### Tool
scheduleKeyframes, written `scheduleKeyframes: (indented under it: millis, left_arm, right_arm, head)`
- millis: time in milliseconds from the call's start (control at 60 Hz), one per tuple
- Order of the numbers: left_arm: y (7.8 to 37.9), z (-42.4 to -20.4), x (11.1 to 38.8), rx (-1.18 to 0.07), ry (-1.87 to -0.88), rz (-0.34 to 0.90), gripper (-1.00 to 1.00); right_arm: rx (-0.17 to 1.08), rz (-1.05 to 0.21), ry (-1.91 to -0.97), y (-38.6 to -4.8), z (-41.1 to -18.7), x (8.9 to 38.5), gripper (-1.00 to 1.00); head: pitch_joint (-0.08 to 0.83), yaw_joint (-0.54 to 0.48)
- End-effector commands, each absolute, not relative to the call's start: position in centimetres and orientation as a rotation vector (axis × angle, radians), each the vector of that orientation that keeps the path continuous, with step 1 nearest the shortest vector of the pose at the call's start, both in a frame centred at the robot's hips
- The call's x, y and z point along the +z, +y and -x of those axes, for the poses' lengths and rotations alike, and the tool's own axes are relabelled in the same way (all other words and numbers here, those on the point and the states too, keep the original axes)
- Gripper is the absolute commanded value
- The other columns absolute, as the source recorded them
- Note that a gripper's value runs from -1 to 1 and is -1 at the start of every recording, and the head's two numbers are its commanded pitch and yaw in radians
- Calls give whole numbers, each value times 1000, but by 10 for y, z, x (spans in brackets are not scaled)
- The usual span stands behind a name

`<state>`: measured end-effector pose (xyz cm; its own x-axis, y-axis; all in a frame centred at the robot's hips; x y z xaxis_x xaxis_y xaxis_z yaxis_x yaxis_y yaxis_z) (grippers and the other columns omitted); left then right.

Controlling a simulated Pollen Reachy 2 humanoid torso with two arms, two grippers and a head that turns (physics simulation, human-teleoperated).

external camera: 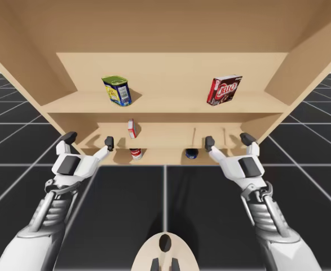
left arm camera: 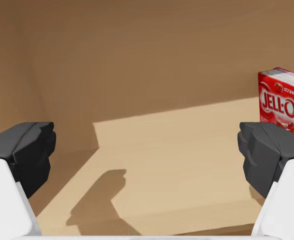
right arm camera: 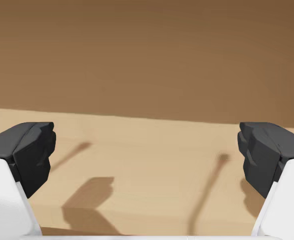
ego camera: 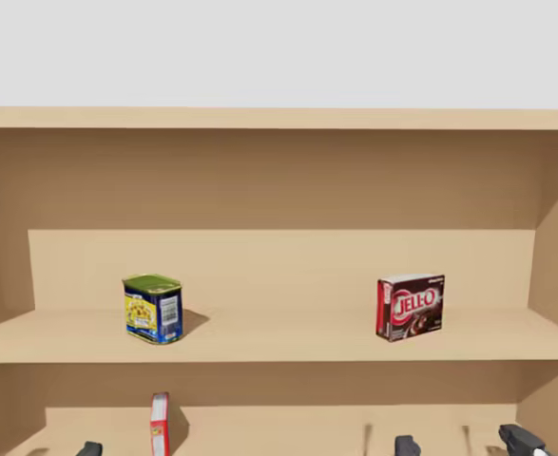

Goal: Retrieve the tuna can from the shelves.

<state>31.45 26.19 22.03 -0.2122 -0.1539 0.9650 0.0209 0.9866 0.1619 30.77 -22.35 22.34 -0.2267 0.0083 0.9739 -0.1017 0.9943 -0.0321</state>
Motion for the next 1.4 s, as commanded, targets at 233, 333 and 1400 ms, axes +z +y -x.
scheduleKeyframes:
  millis: [233,333,1400]
  left_arm:
    - [260,-314,220,-166,-1778,-101,-1000]
    - [259,-314,219,-171,-1778,-100,-1000]
    - [265,-315,223,-142,-1793,-80,-1000]
  right_arm:
    - [50,-101,-1784,-221,-308,223,-1000]
    - [54,-87,-1789,-221,-309,222,-1000]
    - [157,-209,-1717,-197,-245,249,-1000]
  head:
    - [121,-17]
    - [208,-13]
    - [598,-165]
